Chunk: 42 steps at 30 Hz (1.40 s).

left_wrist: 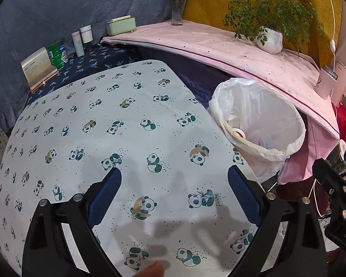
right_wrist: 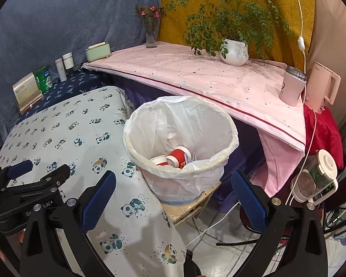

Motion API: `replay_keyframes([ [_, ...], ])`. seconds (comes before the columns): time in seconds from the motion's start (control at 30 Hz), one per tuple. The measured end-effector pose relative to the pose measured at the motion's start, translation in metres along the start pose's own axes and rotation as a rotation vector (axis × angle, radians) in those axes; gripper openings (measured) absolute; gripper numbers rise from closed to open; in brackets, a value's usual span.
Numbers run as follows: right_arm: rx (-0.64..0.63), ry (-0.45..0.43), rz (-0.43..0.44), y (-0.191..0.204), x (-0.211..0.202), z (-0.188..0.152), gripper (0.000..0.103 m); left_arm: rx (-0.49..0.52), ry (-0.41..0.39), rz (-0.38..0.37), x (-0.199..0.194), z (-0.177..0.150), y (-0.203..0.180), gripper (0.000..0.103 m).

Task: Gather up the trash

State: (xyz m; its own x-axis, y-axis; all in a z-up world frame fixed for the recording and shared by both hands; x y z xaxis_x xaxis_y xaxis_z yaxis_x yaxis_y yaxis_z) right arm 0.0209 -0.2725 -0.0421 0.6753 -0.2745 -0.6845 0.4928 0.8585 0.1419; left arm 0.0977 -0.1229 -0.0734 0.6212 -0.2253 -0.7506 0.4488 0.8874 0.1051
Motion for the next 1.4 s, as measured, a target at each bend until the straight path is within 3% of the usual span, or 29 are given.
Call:
replay_keyframes([
  [1.4, 0.003, 0.02, -0.008, -0.006, 0.01, -0.008, 0.097, 0.014, -0.004, 0.041, 0.002, -0.004, -0.007, 0.09],
])
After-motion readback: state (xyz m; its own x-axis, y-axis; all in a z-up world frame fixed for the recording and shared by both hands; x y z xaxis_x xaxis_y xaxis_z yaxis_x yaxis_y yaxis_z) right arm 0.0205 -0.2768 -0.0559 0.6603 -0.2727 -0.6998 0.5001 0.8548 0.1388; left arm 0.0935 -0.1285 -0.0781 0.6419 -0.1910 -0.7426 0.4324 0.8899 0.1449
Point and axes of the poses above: each gripper's, at about its wrist camera, not at the fingertips, and x roughly the way its jaws point, y to its left, z to its top, the point moved 6 cm from there along x, roughly the way its jaws point, and after that the axes turned 9 degrees about x, right-handed, at the moved point
